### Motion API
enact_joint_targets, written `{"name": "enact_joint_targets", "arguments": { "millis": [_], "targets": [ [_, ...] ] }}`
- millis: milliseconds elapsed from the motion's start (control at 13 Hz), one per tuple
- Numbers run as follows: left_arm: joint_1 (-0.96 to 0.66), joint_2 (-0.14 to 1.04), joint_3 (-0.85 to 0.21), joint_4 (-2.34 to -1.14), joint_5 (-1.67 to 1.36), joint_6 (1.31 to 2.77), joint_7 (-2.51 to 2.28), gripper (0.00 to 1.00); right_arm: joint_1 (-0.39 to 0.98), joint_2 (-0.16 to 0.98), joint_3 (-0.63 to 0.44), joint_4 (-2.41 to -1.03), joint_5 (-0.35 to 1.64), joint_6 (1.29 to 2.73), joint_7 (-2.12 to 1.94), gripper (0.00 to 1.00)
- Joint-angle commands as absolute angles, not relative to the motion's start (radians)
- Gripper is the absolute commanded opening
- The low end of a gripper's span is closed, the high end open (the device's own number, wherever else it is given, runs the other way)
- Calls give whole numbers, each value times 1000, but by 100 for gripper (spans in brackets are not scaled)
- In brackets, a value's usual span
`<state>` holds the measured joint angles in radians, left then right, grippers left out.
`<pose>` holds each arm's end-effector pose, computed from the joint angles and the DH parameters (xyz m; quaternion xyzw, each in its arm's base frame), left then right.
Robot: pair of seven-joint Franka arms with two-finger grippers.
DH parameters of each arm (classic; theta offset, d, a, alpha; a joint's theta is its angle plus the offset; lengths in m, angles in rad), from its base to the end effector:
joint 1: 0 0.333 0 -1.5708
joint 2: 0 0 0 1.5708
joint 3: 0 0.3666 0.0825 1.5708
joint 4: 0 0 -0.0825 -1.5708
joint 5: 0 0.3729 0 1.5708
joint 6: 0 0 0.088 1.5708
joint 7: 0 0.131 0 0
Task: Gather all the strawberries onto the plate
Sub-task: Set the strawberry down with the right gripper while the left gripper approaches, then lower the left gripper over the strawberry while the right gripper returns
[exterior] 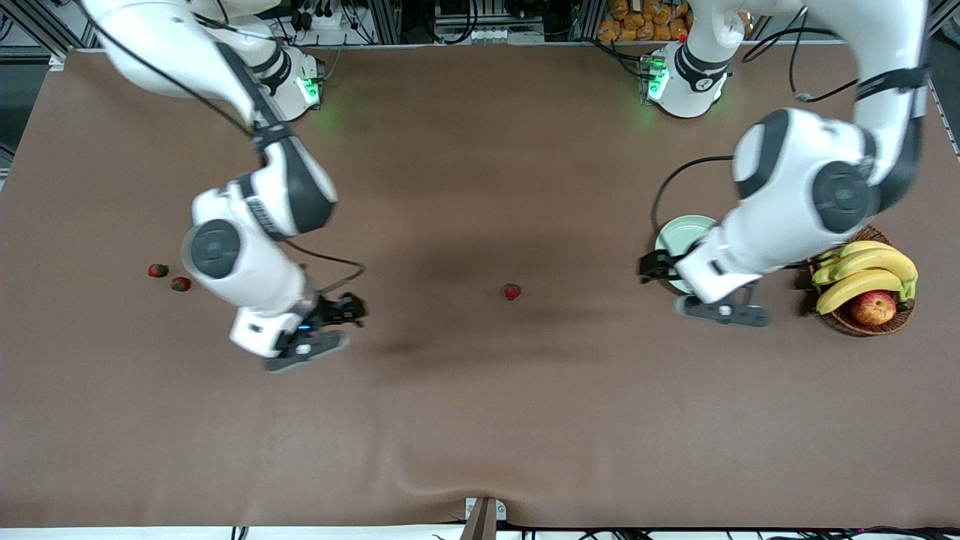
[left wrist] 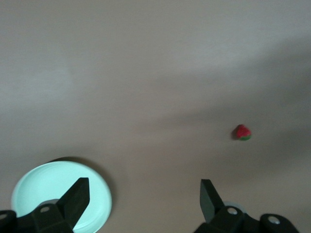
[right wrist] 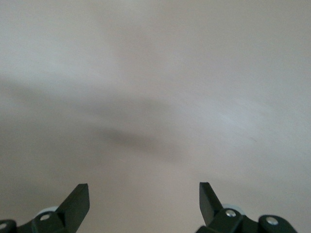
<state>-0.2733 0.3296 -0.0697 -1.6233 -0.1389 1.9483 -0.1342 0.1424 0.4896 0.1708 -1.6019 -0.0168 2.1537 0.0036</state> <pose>0.6203 -0.2290 0.4608 0.9942 -0.0765 -0.0199 0.0731 0.6767 0.1993 0.3826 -0.9880 -0.1472 -0.0290 0.0375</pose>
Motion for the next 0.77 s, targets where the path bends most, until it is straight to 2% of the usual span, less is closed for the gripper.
{"name": "enact_joint_targets", "arguments": {
  "millis": [0,385,692],
  "targets": [
    [-330,388,-60,-1589,-137,2006,-184,100,20,388,190,-1771,-25,2168,-23,100],
    [-425,489,-61,-1551,-144,2130,-256,100,-170,376,189,-1885,-26,2166,-98,100],
    [-479,561,-61,-1546,-146,2230,-275,100,-314,385,187,-1920,-32,2175,-228,100]
  ]
}}
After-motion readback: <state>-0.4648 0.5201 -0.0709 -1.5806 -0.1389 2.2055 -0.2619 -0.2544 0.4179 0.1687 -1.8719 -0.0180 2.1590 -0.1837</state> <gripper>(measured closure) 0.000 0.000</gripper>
